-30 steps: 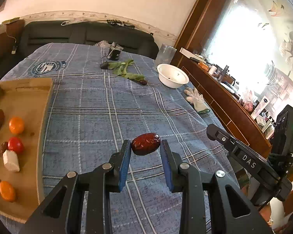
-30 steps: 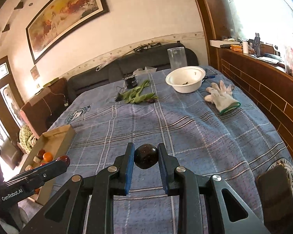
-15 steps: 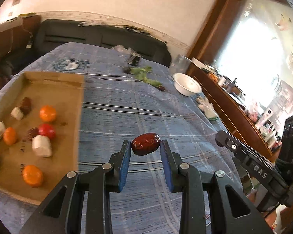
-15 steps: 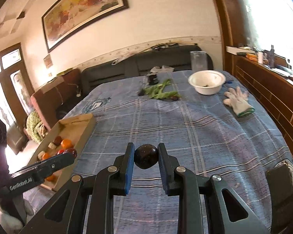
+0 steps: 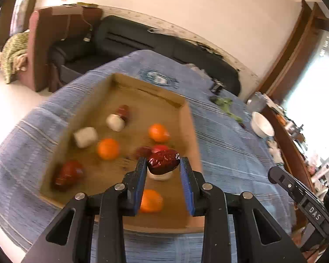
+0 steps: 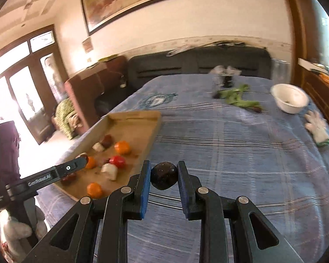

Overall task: Organize fruits
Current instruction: 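Carry the date and dark plum into the tray and open both tools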

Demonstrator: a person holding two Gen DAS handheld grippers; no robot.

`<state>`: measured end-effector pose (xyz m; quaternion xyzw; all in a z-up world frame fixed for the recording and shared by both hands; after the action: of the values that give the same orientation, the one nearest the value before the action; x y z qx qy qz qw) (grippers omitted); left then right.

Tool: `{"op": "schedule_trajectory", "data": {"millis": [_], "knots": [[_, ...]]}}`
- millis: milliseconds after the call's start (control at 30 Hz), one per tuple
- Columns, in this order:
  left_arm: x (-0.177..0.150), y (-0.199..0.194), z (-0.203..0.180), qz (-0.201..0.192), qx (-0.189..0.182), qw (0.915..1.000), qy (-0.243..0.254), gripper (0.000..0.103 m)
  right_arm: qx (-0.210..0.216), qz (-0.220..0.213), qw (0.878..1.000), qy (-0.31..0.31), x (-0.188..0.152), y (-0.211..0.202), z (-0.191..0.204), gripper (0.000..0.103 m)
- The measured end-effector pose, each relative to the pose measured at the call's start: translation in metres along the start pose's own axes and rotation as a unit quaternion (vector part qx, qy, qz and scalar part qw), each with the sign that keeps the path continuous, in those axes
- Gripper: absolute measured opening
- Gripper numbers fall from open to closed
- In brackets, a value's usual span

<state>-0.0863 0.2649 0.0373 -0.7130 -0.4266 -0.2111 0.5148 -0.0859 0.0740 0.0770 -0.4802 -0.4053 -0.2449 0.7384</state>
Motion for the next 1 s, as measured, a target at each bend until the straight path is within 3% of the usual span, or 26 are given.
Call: {"op": "schedule_trajectory", "data": {"millis": [367, 767, 1000], "knots": [[-0.006, 0.011, 0.049, 0.021, 0.049, 0.9985, -0.007, 0.030, 0.054, 0.070, 0.994, -0.064, -0.021, 0.072, 0.079, 0.027], [-0.009, 0.022, 0.065, 0.030, 0.048, 0.9981, -0.027, 0.030, 0.052, 0.128, 0.987, -0.088, -0.061, 0.112, 0.095, 0.027], [0.000, 0.006, 0.067, 0.014, 0.046, 0.9982, -0.038, 0.045, 0.045, 0.131, 0.986, -0.097, -0.065, 0.117, 0.097, 0.029]]}}
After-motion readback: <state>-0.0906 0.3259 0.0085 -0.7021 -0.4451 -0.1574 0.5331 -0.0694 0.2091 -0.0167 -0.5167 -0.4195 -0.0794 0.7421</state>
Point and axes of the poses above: each gripper's, at about its wrist camera, not at the fingertips, and y roughly the way its jaws point, z to its left, x to its top, the point moved 7 cm from there along y, roughly the way its jaws point, and after that the axes turned 6 degrees about -z, right-handed, at the moved point
